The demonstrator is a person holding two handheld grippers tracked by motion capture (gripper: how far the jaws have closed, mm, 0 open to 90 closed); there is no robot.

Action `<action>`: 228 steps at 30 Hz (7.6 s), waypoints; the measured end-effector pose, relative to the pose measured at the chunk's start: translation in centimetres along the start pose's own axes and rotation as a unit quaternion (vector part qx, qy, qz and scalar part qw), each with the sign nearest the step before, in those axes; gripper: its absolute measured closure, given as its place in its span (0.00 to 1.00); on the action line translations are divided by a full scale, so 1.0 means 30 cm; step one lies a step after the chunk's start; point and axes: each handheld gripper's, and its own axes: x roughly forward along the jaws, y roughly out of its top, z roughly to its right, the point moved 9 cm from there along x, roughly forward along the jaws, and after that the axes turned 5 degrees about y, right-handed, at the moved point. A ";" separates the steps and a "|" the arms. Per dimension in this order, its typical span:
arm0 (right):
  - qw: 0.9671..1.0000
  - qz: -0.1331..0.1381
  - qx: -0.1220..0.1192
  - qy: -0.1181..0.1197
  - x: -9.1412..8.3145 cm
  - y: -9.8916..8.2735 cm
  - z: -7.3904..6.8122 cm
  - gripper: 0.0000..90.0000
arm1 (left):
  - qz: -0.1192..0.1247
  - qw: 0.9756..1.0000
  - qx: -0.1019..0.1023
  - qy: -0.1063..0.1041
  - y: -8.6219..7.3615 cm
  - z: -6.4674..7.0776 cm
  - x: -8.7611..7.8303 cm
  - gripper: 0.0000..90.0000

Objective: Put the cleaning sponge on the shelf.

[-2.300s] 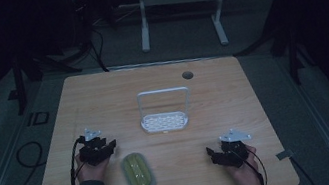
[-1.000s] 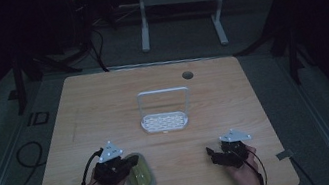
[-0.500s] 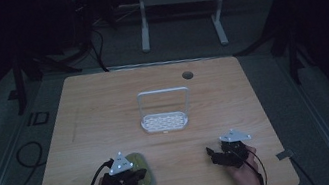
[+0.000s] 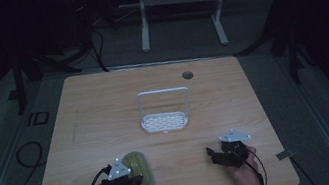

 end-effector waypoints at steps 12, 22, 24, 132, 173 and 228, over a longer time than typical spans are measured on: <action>1.000 0.000 0.000 0.000 0.000 0.000 0.000 0.33 | 0.008 0.999 -0.031 0.040 0.028 -0.114 0.019 1.00; 1.000 0.000 0.000 0.000 0.000 0.000 0.000 0.33 | 0.015 0.994 -0.070 0.081 0.036 -0.201 0.014 0.99; 1.000 0.000 0.000 0.000 0.000 0.000 0.000 0.33 | 0.017 0.993 -0.073 0.093 0.038 -0.222 0.013 0.99; 1.000 0.000 0.000 0.002 0.002 0.001 -0.001 0.33 | -0.200 0.979 0.022 0.040 0.301 -0.270 0.076 0.59; 1.000 0.000 0.000 0.002 0.002 0.001 -0.001 0.33 | -0.294 0.955 0.021 0.030 0.265 -0.263 0.140 0.59; 1.000 0.000 0.000 0.002 0.002 0.001 -0.001 0.33 | -0.287 0.955 0.075 -0.006 0.325 -0.198 0.120 0.80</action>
